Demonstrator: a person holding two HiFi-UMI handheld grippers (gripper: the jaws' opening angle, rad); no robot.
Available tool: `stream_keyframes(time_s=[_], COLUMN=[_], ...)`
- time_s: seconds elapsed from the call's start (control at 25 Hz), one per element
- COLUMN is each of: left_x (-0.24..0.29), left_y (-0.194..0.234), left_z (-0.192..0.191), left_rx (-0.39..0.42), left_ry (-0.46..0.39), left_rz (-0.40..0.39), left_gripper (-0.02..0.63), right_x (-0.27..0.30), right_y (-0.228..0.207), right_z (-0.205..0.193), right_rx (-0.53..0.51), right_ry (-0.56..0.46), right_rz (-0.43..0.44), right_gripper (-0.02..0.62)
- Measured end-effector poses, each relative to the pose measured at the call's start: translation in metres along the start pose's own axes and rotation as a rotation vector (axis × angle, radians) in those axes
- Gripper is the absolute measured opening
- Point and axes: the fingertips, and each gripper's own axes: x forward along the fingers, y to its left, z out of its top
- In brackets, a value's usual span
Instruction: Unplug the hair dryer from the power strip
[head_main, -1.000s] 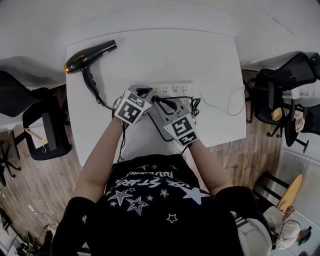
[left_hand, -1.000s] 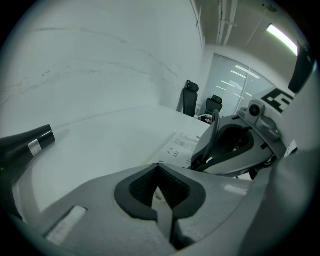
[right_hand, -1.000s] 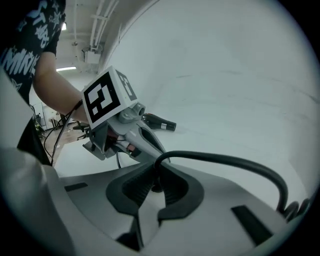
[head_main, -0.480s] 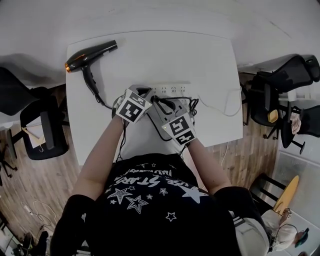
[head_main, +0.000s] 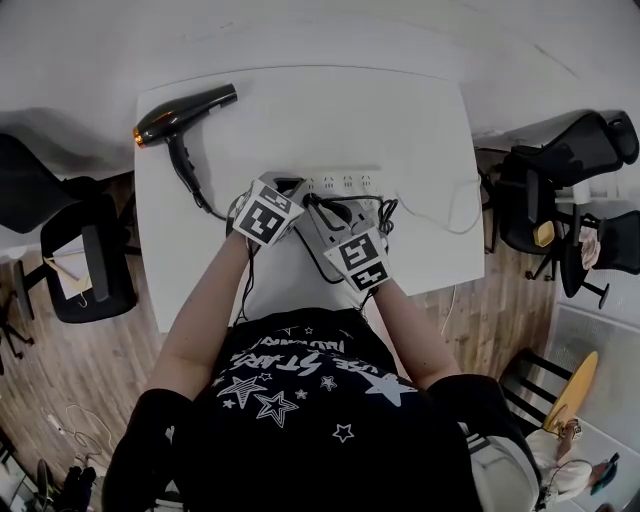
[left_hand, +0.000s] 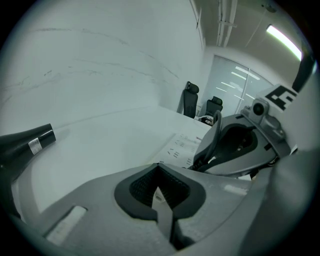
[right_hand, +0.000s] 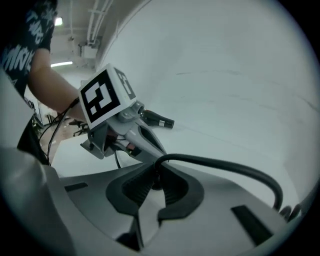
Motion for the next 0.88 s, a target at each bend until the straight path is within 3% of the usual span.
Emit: stream_keyframes(time_s=[0.08,0.28,0.72,0.88], left_x=[0.000,0.001,0.001,0.002], left_y=[-0.001,0.000,-0.003,-0.003], left_z=[-0.001,0.002,-0.002,-0.001], left_rx=[0.010,0.034,0.094,0.108], left_ry=[0.005,-0.018,0.013,0.019], left_rz=[0.005,0.019,0.041,0.045], left_gripper=[0.006,0.006,0.006,0.006], right_x=[-0.001,0.004,-0.001,-0.001], right_y=[0.000,-0.009,-0.005,-0.015], right_z=[-0.001,0.002,0.002,-0.001], right_rx=[0.009,0.168,0.118,0.347], right_ry=[0.004,0.006,-0.031,-0.103], right_rz=[0.001,0.016,-0.014,0.024], right_gripper=[0.048,0.048,0.048,0.051])
